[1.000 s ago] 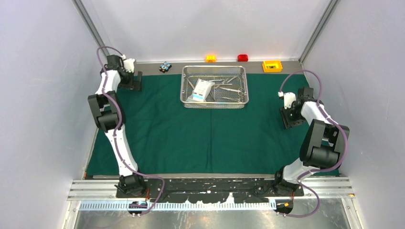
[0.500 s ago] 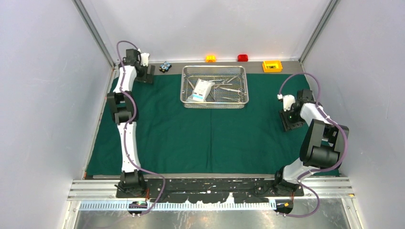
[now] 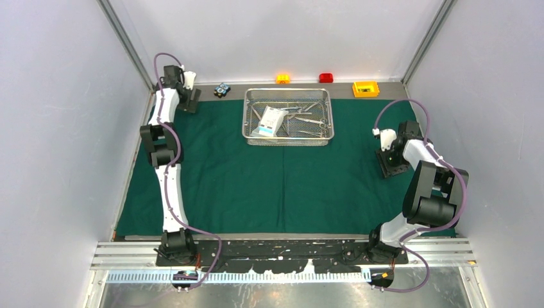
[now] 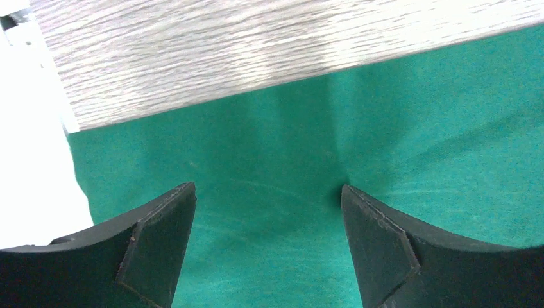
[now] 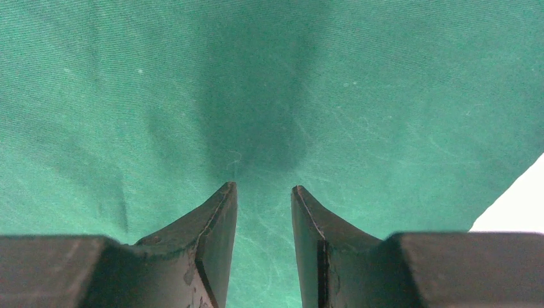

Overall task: Open and lay out the surgical kit
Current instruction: Smooth out the surgical kit at the center of the board.

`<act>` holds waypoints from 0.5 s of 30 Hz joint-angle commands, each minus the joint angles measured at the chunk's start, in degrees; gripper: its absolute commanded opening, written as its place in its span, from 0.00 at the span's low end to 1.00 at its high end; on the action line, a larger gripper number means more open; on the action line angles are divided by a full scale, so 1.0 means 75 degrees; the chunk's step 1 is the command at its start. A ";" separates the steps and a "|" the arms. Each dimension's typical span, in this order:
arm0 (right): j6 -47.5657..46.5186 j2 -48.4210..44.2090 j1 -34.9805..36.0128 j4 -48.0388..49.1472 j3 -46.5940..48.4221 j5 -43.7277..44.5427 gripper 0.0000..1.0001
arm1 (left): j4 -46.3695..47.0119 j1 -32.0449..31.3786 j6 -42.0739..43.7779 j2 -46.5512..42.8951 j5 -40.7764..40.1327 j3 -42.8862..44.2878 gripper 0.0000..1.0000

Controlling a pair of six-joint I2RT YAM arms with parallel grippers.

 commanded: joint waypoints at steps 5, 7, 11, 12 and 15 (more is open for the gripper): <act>-0.0048 -0.0580 -0.0028 0.0089 -0.0065 0.0175 0.42 | -0.0451 0.0450 0.1171 0.1010 -0.1636 -0.0011 0.85; -0.0078 -0.0665 -0.0022 0.0088 -0.0134 0.0231 0.42 | -0.0495 0.0530 0.1212 0.1177 -0.1663 0.0197 0.85; -0.0128 -0.0770 -0.0028 0.0082 -0.0223 0.0306 0.42 | -0.0433 0.0656 0.1299 0.1323 -0.1812 0.0445 0.84; -0.0131 -0.0792 -0.0018 0.0093 -0.0237 0.0312 0.42 | -0.0436 0.0673 0.1321 0.1330 -0.1822 0.0468 0.84; -0.0122 -0.0817 -0.0021 0.0079 -0.0233 0.0291 0.42 | -0.0334 0.0726 0.1349 0.1334 -0.1879 0.0483 0.85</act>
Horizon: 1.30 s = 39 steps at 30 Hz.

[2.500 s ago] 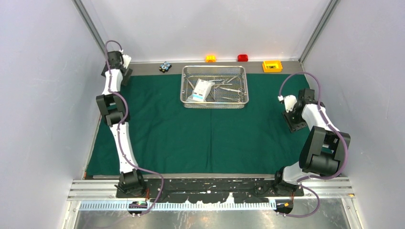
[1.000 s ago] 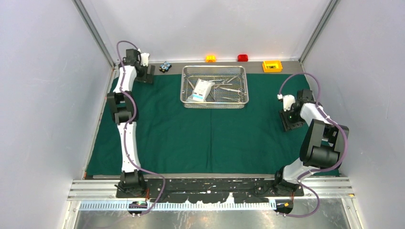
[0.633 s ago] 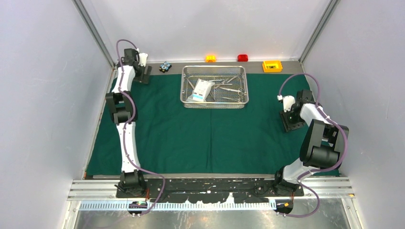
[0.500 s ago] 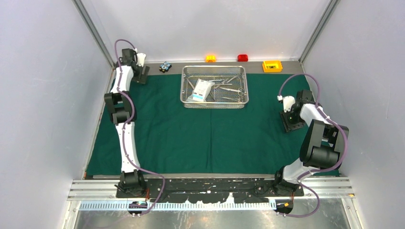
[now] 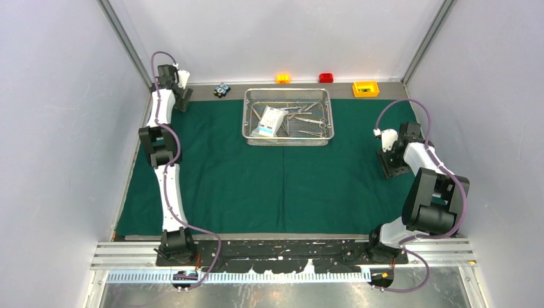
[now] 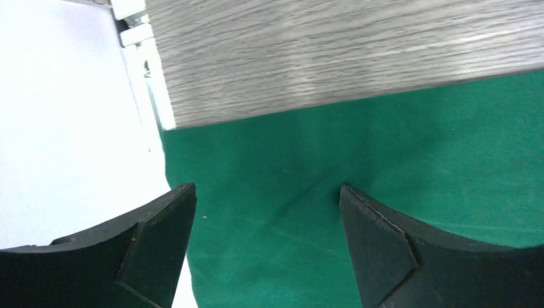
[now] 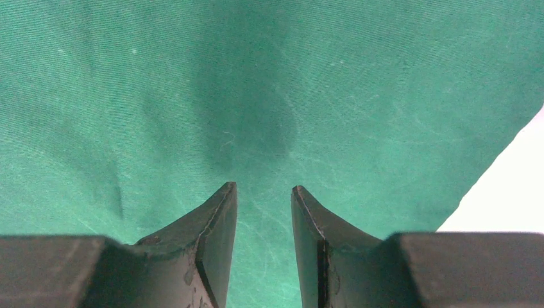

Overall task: Open and lay out the surgical kit
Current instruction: Smooth out the surgical kit at the center of the board.

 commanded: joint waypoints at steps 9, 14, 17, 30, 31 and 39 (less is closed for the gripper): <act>-0.0068 -0.0385 -0.0020 0.0032 -0.0045 -0.0012 0.42 | -0.0260 0.0478 0.0630 0.0928 -0.1273 0.0437 0.94; -0.0038 -0.0424 -0.0028 0.0077 -0.0177 -0.0105 0.42 | -0.0241 0.0469 0.0286 0.0181 -0.0831 0.0233 1.00; -0.0020 -0.0363 -0.0024 0.0123 -0.0208 -0.0181 0.42 | -0.0298 0.0466 -0.0069 -0.0471 -0.0402 -0.0094 1.00; -0.0123 0.0004 -0.0027 0.0426 -0.0299 -0.0284 0.42 | 0.0202 0.0515 -0.0416 -0.4240 0.1453 -0.4666 1.00; -0.0150 0.0074 -0.0019 0.0456 -0.0312 -0.0275 0.42 | 0.0272 0.0548 -0.0388 -0.4504 0.1561 -0.5141 1.00; -0.0653 0.0171 -0.0143 0.0571 -0.0715 -0.0032 0.42 | 0.0672 0.1190 0.0260 -0.6340 0.2271 -0.8797 1.00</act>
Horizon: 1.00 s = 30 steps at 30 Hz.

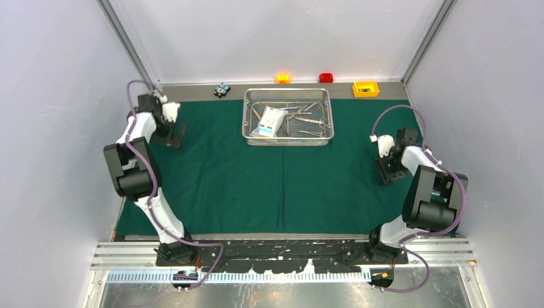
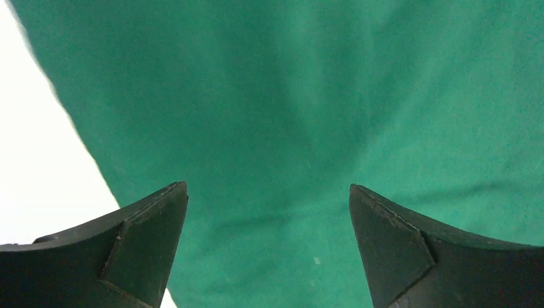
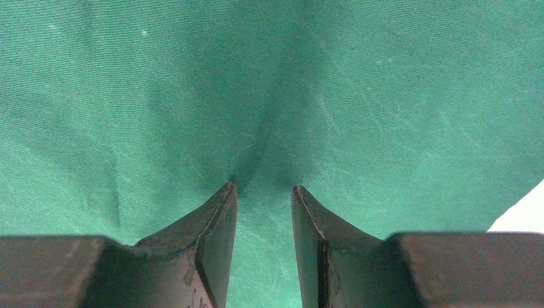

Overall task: Open and lay out the surgical kit
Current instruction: Smooth out the surgical kit at the center of the board.

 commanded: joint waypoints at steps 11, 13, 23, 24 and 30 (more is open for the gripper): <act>-0.1650 -0.0024 -0.1539 -0.0090 -0.0986 0.0042 0.41 | 0.0145 0.2159 0.1709 -0.2683 0.0995 -0.3927 1.00; -0.1869 -0.0010 -0.1740 -0.0094 -0.1162 0.0075 0.41 | 0.0357 0.2272 0.1872 -0.2760 0.0853 -0.4271 1.00; -0.2370 -0.0328 -0.2082 -0.0524 -0.1509 -0.0047 0.41 | 0.1334 0.3063 0.2530 -0.2069 0.0046 -0.4869 1.00; -0.2371 -0.0395 -0.2091 -0.0585 -0.1509 -0.0087 0.41 | 0.1387 0.3205 0.2589 -0.1988 -0.0006 -0.4865 0.99; -0.2388 -0.0810 -0.2226 -0.0944 -0.1347 -0.0214 0.44 | 0.1641 0.3781 0.2988 -0.1597 -0.0190 -0.4759 0.99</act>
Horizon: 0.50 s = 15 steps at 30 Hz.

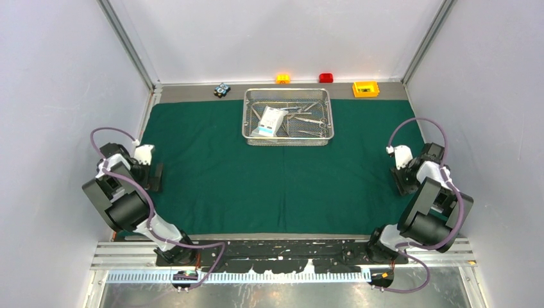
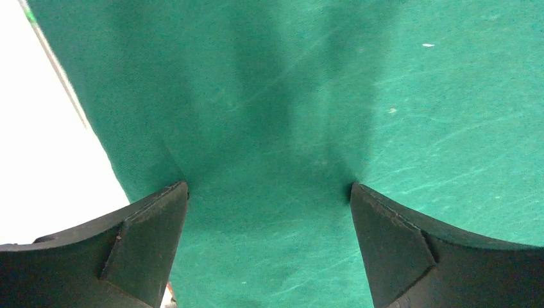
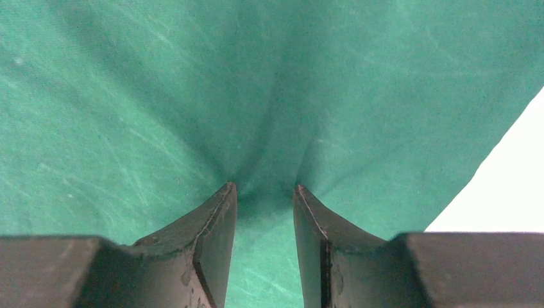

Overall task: Open and lay out the surgical kit
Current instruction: Smooth out the surgical kit at the center of the board.

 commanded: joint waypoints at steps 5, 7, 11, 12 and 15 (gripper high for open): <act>-0.0346 -0.0165 -0.0578 -0.1821 -0.0052 0.0237 0.45 | 0.0883 0.0686 0.0760 0.0750 -0.0914 -0.0088 0.98; -0.0369 -0.0307 -0.0790 -0.2200 0.0214 -0.0222 0.45 | 0.0608 0.0710 0.0617 0.0635 -0.0639 0.0108 0.99; -0.0425 -0.0692 -0.1041 -0.2830 0.0555 -0.0969 0.45 | 0.0008 0.0930 -0.0054 0.0256 0.0400 0.0658 0.99; -0.0430 -0.0778 -0.1056 -0.2897 0.0535 -0.1093 0.45 | -0.0139 0.1015 -0.0257 0.0162 0.0743 0.0780 0.99; -0.0437 -0.1074 -0.1068 -0.2945 0.0374 -0.1321 0.45 | -0.0598 0.1277 -0.0879 -0.0166 0.1890 0.1112 1.00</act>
